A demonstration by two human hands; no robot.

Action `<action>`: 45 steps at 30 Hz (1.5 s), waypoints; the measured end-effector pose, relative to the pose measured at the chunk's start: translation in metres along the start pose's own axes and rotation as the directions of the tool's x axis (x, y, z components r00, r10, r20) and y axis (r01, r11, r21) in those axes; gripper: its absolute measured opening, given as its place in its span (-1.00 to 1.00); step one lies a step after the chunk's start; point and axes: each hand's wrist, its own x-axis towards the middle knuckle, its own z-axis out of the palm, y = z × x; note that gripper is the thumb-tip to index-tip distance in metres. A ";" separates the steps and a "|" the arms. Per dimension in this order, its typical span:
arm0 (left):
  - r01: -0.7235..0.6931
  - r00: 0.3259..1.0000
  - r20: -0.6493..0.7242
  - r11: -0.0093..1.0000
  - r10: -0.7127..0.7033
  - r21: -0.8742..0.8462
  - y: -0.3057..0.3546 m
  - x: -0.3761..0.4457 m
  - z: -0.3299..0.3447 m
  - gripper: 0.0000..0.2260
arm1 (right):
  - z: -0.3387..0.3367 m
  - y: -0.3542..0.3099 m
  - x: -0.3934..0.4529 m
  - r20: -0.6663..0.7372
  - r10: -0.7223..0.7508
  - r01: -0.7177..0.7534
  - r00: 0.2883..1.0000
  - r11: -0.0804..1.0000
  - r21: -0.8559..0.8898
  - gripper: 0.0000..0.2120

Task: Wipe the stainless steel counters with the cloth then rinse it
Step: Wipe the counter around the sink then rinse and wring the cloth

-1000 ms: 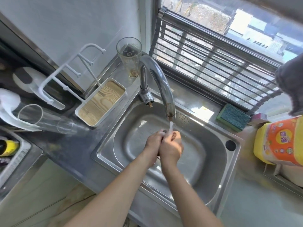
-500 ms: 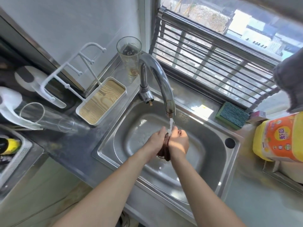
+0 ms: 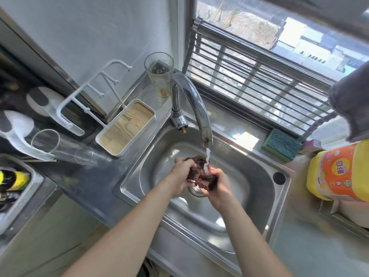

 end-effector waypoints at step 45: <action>-0.018 0.995 -0.101 0.997 0.025 0.073 -0.030 0.012 0.013 -0.61 | 0.033 0.016 0.006 -0.154 -0.544 0.321 0.825 0.674 -0.665 -0.59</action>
